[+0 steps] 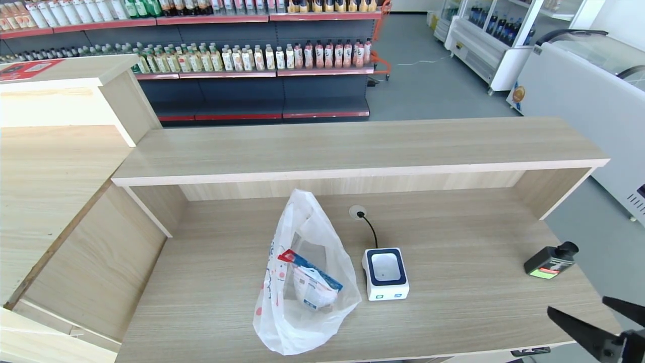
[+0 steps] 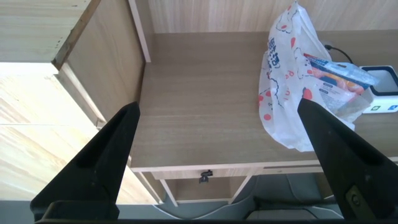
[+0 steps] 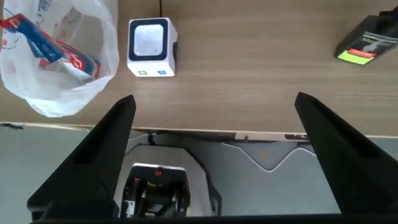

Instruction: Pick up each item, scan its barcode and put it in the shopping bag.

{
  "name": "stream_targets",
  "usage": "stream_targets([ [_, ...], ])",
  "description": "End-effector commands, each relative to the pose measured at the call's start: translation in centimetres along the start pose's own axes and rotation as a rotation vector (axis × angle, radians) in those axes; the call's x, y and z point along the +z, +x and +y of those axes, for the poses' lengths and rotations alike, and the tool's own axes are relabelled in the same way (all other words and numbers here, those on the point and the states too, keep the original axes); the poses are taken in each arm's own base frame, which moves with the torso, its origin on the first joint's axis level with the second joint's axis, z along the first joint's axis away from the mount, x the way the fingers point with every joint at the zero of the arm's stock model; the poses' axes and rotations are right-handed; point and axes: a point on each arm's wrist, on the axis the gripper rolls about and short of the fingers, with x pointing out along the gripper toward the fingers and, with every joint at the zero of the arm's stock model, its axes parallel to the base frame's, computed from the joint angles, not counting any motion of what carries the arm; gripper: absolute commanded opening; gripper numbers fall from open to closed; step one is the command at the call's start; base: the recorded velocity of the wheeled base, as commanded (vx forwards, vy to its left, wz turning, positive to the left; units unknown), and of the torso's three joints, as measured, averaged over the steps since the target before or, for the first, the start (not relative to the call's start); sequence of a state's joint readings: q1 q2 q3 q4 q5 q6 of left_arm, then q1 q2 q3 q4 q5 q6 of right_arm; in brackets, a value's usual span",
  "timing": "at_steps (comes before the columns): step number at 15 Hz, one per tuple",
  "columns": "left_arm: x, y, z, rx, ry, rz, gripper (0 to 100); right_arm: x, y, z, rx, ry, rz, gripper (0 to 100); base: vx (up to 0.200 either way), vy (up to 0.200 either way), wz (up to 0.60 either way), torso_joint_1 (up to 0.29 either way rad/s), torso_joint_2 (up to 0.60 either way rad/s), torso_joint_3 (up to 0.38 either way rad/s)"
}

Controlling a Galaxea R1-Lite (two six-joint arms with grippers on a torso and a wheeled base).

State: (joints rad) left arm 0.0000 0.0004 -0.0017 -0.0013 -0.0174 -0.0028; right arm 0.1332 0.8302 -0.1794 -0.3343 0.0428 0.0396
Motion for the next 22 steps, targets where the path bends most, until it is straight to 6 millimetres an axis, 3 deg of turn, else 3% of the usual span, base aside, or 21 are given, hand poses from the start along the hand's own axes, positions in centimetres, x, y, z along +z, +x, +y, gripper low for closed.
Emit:
stream_targets([
  [1,0.0,0.0,0.0,0.001,0.000,-0.001,100,-8.6,-6.4,-0.2,-0.241,0.029,-0.167,100,0.000,0.000,0.00,0.000,0.00,0.000],
  [5,0.0,0.0,0.0,0.001,0.000,-0.001,100,-9.6,-7.5,0.1,-0.223,0.005,-0.311,100,0.000,0.000,0.00,0.000,0.00,0.000],
  [16,0.0,0.0,0.0,-0.001,0.001,-0.001,100,-9.7,-7.6,0.1,-0.215,-0.005,-0.318,100,0.000,0.000,0.00,0.000,0.00,0.000],
  [22,0.0,0.0,0.0,-0.001,0.000,-0.001,100,-9.7,-7.6,0.1,-0.215,-0.006,-0.317,100,-0.167,0.000,0.00,0.006,0.00,0.003],
])
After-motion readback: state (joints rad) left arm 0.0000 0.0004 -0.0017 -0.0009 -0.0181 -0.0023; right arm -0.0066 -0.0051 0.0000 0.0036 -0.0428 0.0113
